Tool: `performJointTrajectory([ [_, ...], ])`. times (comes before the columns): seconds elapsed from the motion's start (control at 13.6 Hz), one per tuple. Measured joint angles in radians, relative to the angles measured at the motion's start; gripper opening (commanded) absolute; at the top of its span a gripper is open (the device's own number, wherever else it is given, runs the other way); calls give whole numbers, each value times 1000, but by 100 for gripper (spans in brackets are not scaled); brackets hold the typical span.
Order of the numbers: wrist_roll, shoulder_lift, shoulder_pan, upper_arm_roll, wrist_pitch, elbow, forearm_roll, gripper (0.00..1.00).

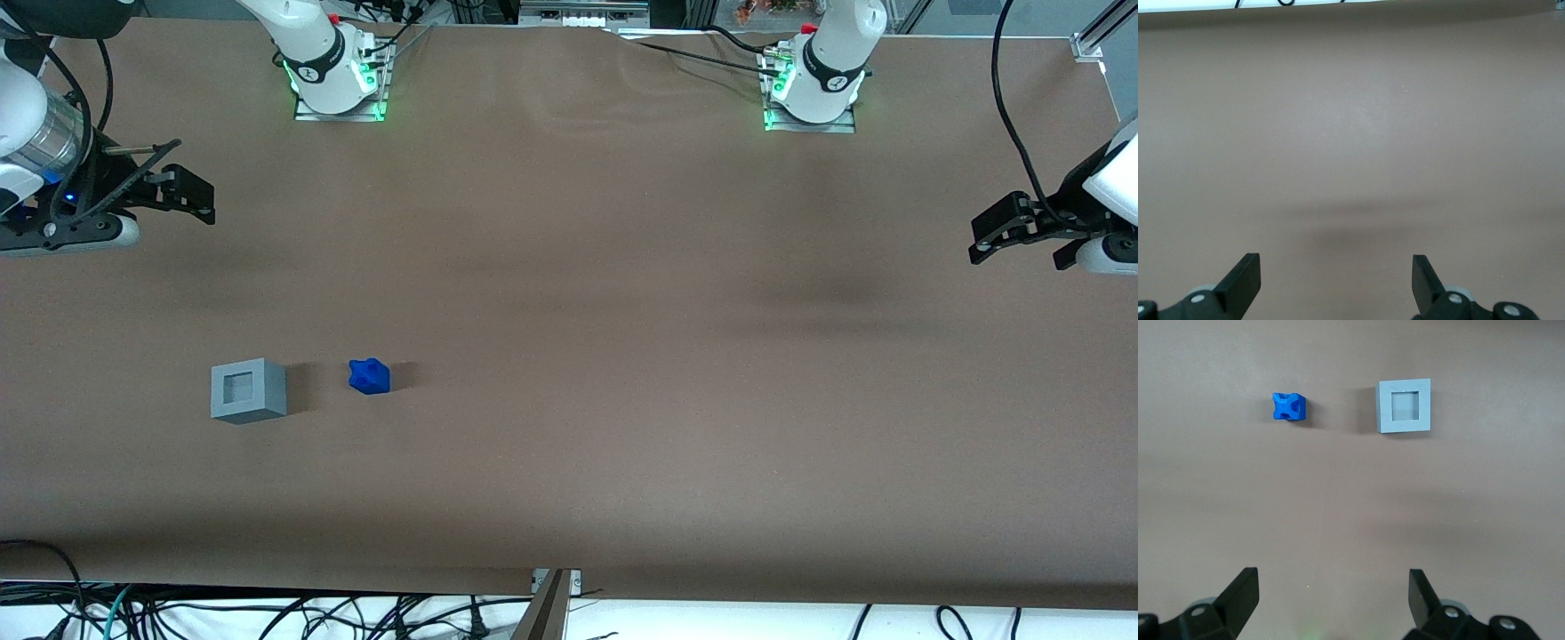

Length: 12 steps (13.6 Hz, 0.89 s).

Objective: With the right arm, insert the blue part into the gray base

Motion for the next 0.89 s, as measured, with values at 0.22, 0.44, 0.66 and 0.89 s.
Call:
performJointTrajectory([
  [0.22, 0, 0, 0, 0, 1, -4, 0, 100],
  [0.44, 0, 3, 0, 0, 53, -35, 1, 99],
  [0.66, 13, 21, 0, 1, 216, -151, 5, 99],
  [0.89, 65, 60, 1, 22, 400, -270, 8, 99],
])
